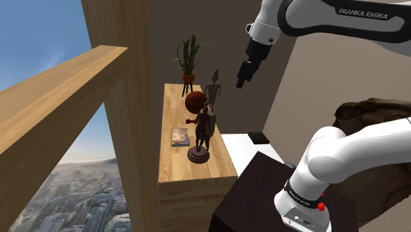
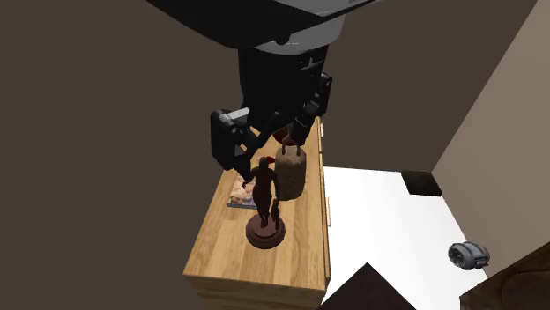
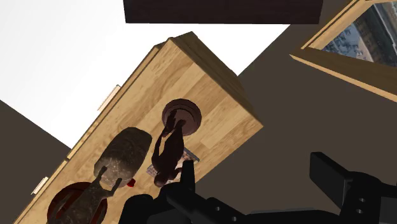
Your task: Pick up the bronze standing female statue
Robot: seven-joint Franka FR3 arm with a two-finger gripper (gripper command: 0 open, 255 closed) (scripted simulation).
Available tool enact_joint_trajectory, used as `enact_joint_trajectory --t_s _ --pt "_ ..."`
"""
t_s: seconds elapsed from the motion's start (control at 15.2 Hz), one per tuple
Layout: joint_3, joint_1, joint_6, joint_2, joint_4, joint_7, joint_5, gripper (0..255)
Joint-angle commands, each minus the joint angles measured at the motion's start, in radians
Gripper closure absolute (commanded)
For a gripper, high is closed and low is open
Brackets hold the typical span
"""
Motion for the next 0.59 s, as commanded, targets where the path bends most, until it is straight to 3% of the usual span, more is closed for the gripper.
enact_joint_trajectory --t_s 0.0,0.53 --pt "0.000 0.000 0.000 0.000 0.000 0.000 0.000 0" --pt "-0.073 -0.020 0.330 0.016 -0.256 -0.063 -0.021 0"
